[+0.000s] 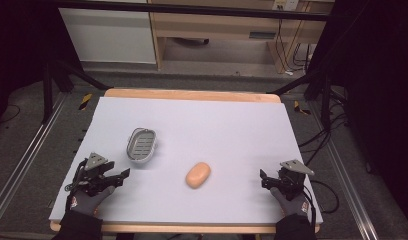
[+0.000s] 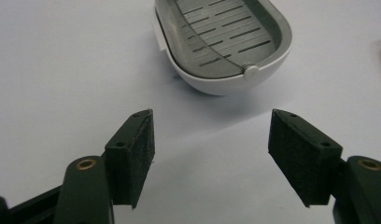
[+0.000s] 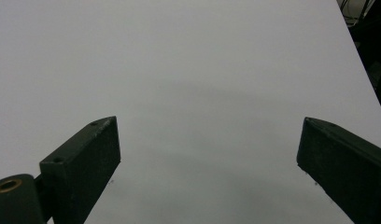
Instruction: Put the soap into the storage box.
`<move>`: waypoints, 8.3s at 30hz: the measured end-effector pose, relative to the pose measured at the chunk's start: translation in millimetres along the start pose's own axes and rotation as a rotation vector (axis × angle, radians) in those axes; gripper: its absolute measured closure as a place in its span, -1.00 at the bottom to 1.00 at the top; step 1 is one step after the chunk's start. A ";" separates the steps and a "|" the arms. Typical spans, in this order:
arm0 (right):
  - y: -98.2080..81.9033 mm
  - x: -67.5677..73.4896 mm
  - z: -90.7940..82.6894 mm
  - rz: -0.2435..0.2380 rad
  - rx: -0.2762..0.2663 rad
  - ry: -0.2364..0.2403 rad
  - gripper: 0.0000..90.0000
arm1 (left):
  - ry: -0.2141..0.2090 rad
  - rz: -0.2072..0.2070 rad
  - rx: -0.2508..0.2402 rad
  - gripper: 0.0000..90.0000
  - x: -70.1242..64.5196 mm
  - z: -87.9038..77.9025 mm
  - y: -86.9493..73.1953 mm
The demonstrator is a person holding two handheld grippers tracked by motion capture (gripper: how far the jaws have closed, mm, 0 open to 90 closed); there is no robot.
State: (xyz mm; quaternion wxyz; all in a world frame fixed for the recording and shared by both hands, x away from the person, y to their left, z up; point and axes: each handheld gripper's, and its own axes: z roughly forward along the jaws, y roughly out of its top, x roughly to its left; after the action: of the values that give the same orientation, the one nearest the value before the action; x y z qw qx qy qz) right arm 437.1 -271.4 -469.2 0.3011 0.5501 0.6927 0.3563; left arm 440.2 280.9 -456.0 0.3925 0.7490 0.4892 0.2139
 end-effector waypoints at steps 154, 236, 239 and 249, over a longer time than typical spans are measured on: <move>1.0 5.3 -3.5 -0.008 -0.005 0.022 -0.88 | -0.251 0.275 0.214 -0.50 -184.3 120.4 66.4; 1.4 8.3 -3.6 -0.009 -0.001 0.024 -0.88 | -0.231 0.293 0.200 -0.29 -181.7 84.2 83.9; 1.4 8.3 -3.5 -0.009 0.000 0.024 -0.88 | -0.229 0.289 0.195 -0.29 -177.9 80.4 85.9; 1.5 8.5 -3.9 -0.008 -0.003 0.026 -0.88 | -0.220 0.278 0.182 -0.29 -166.6 70.0 89.5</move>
State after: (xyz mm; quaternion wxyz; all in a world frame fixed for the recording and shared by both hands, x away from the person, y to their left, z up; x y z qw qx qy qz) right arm 432.9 -263.6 -466.0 0.2942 0.5423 0.6981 0.3634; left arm 468.4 85.2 -416.1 0.3409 0.8606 0.3525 0.1377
